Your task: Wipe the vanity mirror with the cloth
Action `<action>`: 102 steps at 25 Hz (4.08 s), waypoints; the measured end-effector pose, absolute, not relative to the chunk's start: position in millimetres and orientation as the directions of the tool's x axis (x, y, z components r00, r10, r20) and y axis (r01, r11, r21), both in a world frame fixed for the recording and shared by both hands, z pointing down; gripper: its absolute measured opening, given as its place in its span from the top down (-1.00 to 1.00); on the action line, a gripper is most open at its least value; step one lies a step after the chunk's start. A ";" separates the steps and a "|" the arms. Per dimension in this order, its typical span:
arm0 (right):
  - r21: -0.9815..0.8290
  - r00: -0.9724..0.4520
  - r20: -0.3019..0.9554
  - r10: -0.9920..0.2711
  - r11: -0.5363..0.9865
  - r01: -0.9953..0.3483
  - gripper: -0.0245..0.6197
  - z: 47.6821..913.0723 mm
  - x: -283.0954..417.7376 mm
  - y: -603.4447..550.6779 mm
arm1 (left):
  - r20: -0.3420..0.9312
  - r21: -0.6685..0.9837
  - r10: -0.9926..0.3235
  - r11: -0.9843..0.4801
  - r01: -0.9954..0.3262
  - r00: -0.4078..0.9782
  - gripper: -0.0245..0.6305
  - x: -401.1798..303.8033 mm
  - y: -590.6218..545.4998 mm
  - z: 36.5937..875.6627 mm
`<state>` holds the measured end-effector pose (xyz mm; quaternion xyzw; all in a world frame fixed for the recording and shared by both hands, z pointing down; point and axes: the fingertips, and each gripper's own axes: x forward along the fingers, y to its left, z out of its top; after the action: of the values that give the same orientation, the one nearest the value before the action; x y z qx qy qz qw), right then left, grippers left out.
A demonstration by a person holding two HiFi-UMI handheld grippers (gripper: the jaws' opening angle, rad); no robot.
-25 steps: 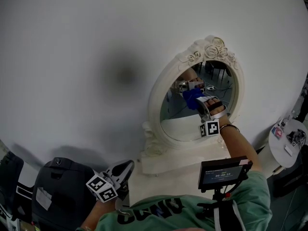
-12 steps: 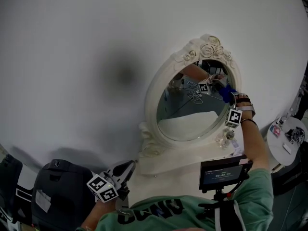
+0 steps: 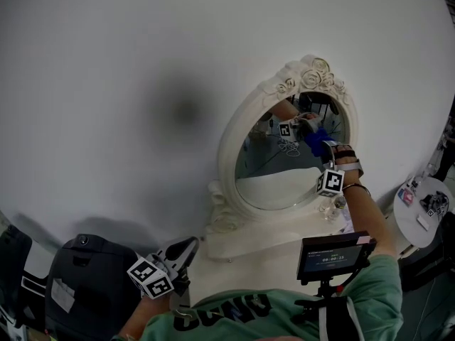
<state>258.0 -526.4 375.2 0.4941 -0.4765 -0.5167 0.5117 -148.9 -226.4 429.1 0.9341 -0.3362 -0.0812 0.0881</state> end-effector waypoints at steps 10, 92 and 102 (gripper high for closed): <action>0.988 -0.559 -0.049 -0.828 -0.123 0.096 0.70 388.2 -34.2 -463.0 | -0.103 0.212 -0.649 -0.755 -0.620 0.754 0.91 -155.3 -222.0 425.5; 0.988 -0.197 0.038 -0.980 0.007 0.155 0.70 432.4 225.2 -520.3 | -0.085 0.215 -0.649 -0.753 -0.622 0.756 0.91 -146.7 -226.1 429.3; 0.989 0.166 0.069 -0.984 0.089 0.115 0.70 428.0 367.7 -545.7 | -0.077 0.194 -0.624 -0.774 -0.602 0.778 0.91 -135.6 -227.4 427.0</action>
<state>367.7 -545.7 428.0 0.4870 -0.4459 -0.4671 0.5880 -135.6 -227.4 427.0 0.9394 -0.3264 -0.0685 0.0795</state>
